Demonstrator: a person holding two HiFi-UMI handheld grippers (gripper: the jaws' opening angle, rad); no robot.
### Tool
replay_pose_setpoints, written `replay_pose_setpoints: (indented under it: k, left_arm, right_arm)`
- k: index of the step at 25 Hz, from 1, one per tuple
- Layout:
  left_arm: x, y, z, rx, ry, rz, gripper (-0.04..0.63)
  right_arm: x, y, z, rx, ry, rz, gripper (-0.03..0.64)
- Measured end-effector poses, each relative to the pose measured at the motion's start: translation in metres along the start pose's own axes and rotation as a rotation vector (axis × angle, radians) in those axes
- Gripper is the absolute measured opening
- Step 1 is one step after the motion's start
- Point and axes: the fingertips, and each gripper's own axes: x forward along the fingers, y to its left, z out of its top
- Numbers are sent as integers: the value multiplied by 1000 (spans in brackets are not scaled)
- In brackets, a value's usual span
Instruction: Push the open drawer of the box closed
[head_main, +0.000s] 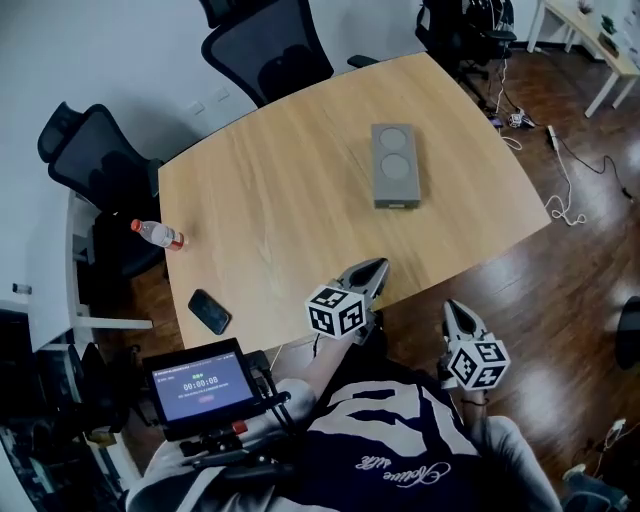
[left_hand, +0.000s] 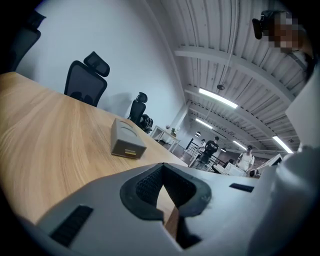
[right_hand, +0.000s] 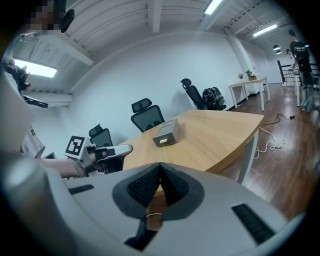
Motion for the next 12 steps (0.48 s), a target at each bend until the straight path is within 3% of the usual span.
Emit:
replay_pose_setpoints:
  k: [9, 12]
  left_arm:
    - [-63, -87, -61, -32, -63, 55, 2]
    - [-79, -116, -92, -38, -45, 65, 2]
  right_arm:
    - [-95, -13, -46, -21, 4, 40, -3]
    - [-125, -15, -65, -27, 8, 53, -3]
